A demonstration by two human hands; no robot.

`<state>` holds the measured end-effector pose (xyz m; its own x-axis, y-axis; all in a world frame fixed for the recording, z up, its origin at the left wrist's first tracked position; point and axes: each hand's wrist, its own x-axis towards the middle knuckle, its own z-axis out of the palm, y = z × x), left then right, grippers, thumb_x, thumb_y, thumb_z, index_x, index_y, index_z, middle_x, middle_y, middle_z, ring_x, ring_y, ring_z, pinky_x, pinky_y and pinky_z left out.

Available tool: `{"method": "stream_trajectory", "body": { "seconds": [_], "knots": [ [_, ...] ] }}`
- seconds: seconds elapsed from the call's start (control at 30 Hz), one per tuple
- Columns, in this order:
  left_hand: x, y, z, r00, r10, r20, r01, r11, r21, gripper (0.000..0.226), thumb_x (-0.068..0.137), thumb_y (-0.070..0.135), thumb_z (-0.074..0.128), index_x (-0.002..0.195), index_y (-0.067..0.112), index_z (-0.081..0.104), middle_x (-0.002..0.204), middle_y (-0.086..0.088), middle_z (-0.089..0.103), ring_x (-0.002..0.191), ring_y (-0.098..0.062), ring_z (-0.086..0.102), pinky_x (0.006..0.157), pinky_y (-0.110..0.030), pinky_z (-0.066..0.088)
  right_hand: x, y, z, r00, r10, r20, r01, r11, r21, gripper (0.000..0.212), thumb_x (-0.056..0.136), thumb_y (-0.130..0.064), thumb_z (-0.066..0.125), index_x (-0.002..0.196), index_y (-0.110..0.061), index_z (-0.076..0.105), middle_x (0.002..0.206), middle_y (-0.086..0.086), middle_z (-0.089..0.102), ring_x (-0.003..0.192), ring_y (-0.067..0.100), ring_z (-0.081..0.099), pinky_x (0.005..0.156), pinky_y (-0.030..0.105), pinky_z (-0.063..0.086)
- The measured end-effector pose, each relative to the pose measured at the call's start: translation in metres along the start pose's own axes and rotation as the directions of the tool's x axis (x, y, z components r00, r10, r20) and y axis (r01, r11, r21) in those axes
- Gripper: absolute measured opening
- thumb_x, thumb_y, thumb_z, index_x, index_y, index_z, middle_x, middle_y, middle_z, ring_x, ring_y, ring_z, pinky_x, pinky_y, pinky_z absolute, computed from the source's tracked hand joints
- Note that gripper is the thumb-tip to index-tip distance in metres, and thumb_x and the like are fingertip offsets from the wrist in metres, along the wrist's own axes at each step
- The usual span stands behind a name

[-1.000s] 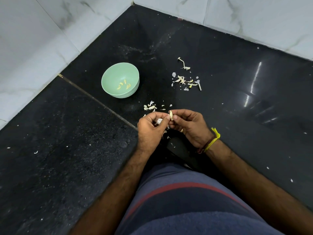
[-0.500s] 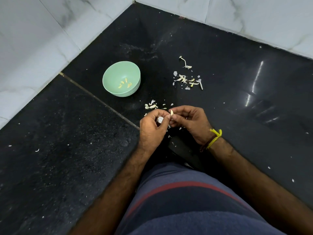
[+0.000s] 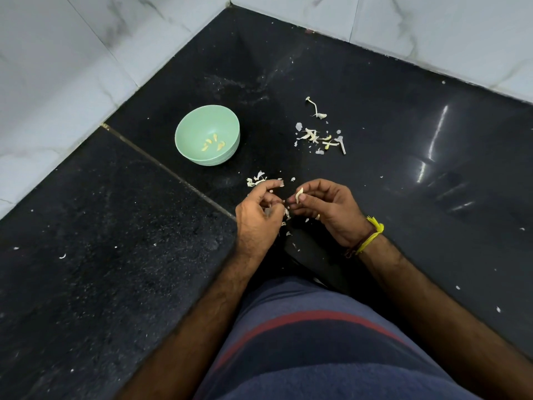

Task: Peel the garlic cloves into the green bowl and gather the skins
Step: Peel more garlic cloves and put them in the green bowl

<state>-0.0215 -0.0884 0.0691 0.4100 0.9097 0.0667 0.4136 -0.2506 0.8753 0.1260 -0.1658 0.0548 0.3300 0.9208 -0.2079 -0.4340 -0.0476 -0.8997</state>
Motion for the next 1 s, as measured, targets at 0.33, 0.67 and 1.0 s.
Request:
{"method": "stream_trajectory", "body": {
  "seconds": [0.33, 0.67, 1.0],
  "knots": [
    [0.02, -0.029, 0.0, 0.999, -0.027, -0.022, 0.03, 0.991, 0.131, 0.022, 0.084, 0.019, 0.05, 0.067, 0.011, 0.061, 0.06, 0.001, 0.059, 0.059, -0.021, 0.054, 0.057, -0.035, 0.048, 0.023, -0.011, 0.006, 0.994, -0.02, -0.111, -0.001, 0.983, -0.186, 0.015, 0.089, 0.001, 0.067, 0.104, 0.002, 0.067, 0.088, 0.02, 0.073, 0.074, 0.023, 0.069, 0.072, 0.032, 0.06],
    [0.039, -0.063, -0.007, 0.998, 0.052, -0.032, -0.041, 0.961, 0.272, 0.023, 0.085, 0.031, 0.047, 0.083, 0.013, 0.061, 0.073, 0.0, 0.062, 0.071, -0.019, 0.053, 0.067, -0.036, 0.05, 0.08, -0.036, 0.048, 0.985, -0.167, -0.052, 0.106, 0.803, -0.587, 0.011, 0.084, -0.012, 0.078, 0.091, -0.006, 0.072, 0.083, 0.008, 0.074, 0.074, 0.015, 0.069, 0.071, 0.029, 0.06],
    [0.049, -0.077, -0.004, 0.994, 0.075, -0.079, -0.063, 0.987, 0.148, 0.018, 0.089, 0.015, 0.052, 0.098, 0.012, 0.067, 0.084, -0.003, 0.069, 0.08, -0.021, 0.063, 0.076, -0.037, 0.054, 0.171, -0.047, 0.123, 0.928, -0.331, 0.171, 0.302, 0.4, -0.865, 0.014, 0.082, -0.018, 0.076, 0.094, -0.01, 0.077, 0.084, 0.001, 0.075, 0.075, 0.008, 0.068, 0.078, 0.026, 0.058]
  ]
}}
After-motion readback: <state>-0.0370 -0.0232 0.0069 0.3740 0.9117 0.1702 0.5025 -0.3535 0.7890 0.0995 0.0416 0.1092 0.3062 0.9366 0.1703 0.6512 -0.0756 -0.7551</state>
